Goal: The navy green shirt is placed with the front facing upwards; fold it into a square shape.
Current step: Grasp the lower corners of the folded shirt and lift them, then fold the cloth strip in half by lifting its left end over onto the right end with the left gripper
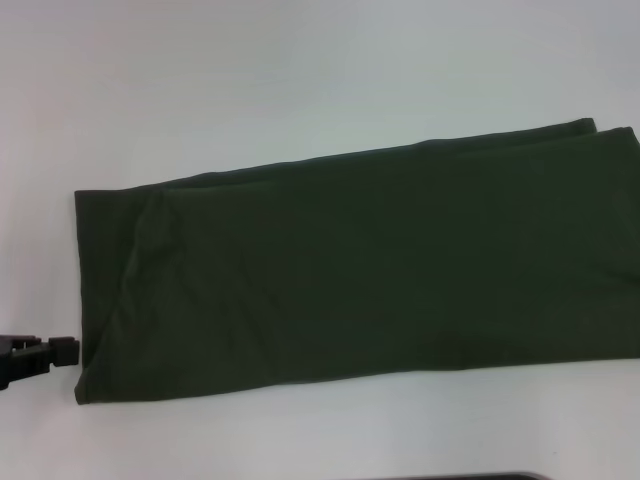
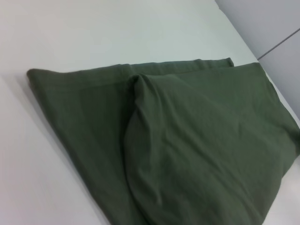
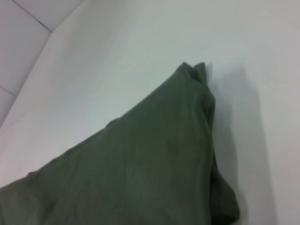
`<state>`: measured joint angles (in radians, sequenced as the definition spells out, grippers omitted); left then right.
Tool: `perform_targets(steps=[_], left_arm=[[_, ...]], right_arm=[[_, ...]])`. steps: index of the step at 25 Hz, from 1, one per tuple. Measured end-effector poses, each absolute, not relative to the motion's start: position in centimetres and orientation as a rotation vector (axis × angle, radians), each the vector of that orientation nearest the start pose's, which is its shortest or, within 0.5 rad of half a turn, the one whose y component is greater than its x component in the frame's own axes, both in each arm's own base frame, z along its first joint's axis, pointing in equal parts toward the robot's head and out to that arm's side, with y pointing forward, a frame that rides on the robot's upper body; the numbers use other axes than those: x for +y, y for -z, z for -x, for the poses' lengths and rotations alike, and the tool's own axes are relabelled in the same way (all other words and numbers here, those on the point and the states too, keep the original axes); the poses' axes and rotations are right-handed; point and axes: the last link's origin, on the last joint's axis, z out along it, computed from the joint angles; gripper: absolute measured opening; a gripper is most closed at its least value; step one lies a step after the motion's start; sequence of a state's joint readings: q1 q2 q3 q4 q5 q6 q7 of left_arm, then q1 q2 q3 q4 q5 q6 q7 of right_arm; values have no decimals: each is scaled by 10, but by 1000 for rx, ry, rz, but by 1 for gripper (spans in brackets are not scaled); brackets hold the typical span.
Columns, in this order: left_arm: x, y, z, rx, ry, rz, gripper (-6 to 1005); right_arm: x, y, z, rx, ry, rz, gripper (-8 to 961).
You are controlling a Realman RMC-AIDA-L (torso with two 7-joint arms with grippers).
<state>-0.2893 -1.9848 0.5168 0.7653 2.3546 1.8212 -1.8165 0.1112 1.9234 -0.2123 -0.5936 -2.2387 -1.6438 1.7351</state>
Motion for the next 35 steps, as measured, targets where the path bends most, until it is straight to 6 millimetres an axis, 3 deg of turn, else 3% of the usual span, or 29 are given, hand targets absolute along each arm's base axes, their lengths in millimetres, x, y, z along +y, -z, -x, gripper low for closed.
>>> perform_targets(steps=[7, 12, 16, 23, 29, 35], left_arm=[[229, -56, 361, -1553, 416, 2545, 102], [243, -66, 359, -1513, 509, 2461, 102], [259, -71, 353, -1454, 606, 2406, 103], [288, -57, 341, -1442, 702, 2368, 107], [300, -47, 336, -1456, 724, 2329, 192], [299, -48, 340, -1482, 692, 2316, 376]], right_arm=[[177, -100, -425, 1585, -733, 1945, 607], [185, -109, -415, 1500, -823, 1967, 634], [199, -111, -404, 1434, -884, 2007, 656], [234, -102, -383, 1372, -917, 2106, 694], [261, -92, -369, 1331, -896, 2167, 727], [281, -84, -360, 1321, -833, 2224, 771]])
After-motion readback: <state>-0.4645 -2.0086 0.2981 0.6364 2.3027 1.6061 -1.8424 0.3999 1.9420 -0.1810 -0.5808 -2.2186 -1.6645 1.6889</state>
